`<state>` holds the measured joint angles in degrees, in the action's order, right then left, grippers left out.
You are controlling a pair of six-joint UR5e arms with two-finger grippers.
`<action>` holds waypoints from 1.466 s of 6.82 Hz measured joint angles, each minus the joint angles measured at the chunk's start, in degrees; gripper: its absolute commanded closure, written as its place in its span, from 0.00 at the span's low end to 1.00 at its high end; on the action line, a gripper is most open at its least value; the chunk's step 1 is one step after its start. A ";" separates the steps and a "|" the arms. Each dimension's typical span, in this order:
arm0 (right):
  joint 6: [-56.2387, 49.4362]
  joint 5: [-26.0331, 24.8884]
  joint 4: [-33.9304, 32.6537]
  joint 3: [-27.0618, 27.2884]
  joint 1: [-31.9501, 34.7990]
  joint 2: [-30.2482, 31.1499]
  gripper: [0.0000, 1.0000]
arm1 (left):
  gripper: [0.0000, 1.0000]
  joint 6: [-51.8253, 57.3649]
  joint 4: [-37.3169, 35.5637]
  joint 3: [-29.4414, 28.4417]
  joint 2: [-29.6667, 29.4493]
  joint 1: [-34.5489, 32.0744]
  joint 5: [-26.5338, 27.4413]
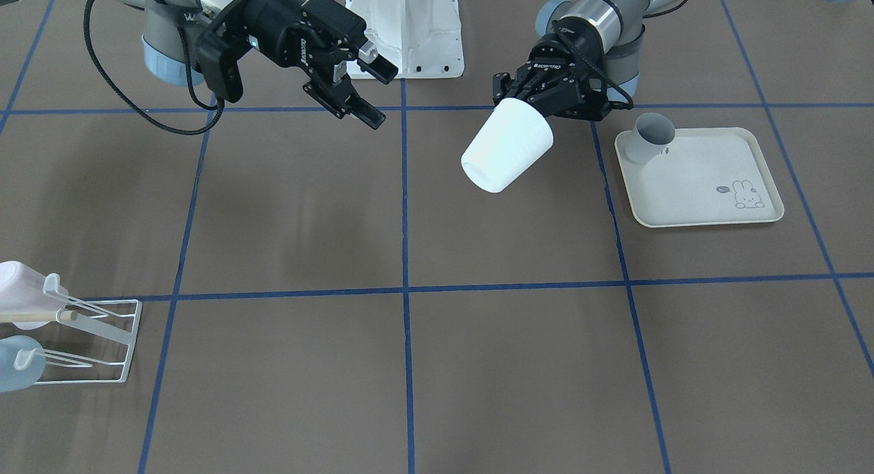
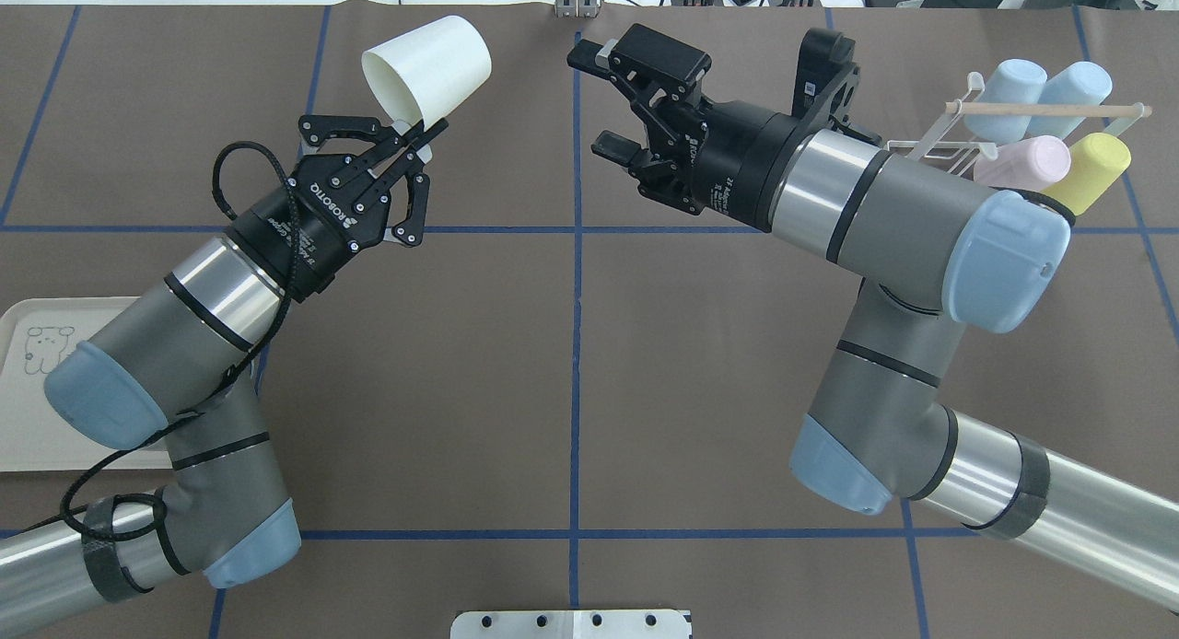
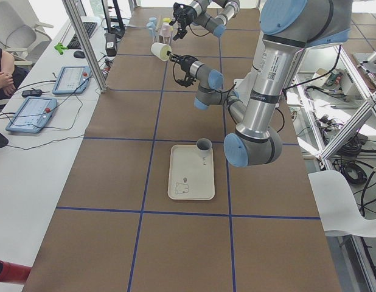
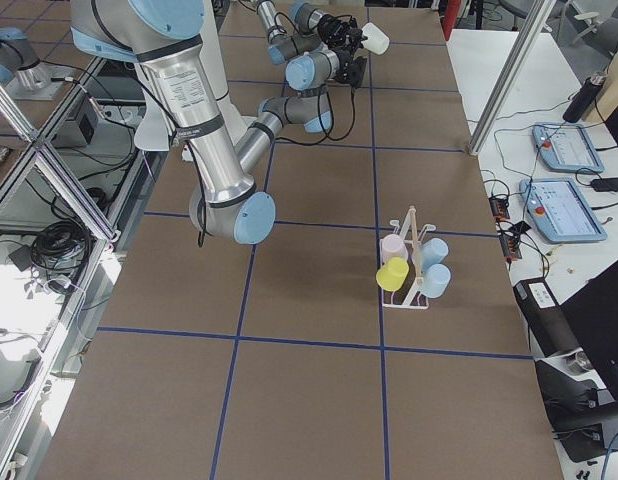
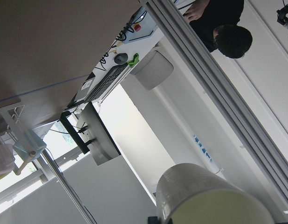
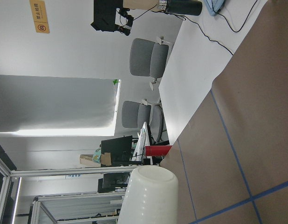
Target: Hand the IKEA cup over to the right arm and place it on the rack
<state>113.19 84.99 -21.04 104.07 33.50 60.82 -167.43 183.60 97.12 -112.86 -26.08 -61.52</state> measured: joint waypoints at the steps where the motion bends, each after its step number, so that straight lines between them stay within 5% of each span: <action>1: -0.18 0.02 0.00 -0.58 -0.06 -0.03 0.01 | 1.00 1.77 0.97 -0.61 -1.16 1.37 0.86; 10: -0.34 -0.08 0.21 -1.93 -1.16 -0.46 0.01 | 1.00 11.81 0.98 -0.97 -5.72 8.22 1.81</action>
<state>112.85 84.91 -20.83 102.13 32.34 60.36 -155.62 184.58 96.15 -118.58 -17.86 -59.71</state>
